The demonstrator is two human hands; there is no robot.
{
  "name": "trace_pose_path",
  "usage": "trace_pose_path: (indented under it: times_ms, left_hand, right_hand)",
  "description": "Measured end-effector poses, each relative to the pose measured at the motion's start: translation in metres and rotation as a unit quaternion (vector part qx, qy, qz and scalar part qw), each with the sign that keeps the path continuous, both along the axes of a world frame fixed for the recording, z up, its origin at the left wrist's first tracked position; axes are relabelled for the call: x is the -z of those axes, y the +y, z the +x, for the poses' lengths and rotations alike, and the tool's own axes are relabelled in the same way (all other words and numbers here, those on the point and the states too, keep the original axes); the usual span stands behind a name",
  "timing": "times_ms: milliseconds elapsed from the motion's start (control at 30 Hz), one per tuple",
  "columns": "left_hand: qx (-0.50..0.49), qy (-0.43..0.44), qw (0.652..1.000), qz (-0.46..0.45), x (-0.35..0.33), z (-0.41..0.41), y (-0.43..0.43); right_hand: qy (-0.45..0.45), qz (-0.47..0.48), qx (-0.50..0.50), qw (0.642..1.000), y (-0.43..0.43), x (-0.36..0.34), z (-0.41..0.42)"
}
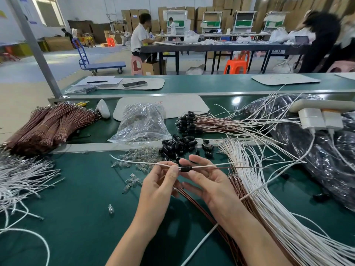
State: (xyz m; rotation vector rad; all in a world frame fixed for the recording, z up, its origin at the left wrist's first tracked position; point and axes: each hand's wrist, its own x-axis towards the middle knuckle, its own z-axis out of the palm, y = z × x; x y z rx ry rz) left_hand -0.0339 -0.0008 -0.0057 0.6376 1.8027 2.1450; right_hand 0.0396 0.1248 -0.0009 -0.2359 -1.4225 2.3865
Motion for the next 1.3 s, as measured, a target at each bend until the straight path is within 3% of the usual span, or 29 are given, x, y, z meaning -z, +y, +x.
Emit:
trace_pose_path:
  times_ms: [667, 1300]
  left_hand:
    - [-0.014, -0.040, 0.998, 0.042, -0.003, -0.002, 0.001]
    - [-0.107, -0.161, 0.971, 0.137, -0.009, -0.025, -0.013]
  right_hand:
    - [-0.060, 0.020, 0.063, 0.996, -0.002, -0.003, -0.001]
    - [0.017, -0.088, 0.159, 0.983, 0.028, -0.019, 0.015]
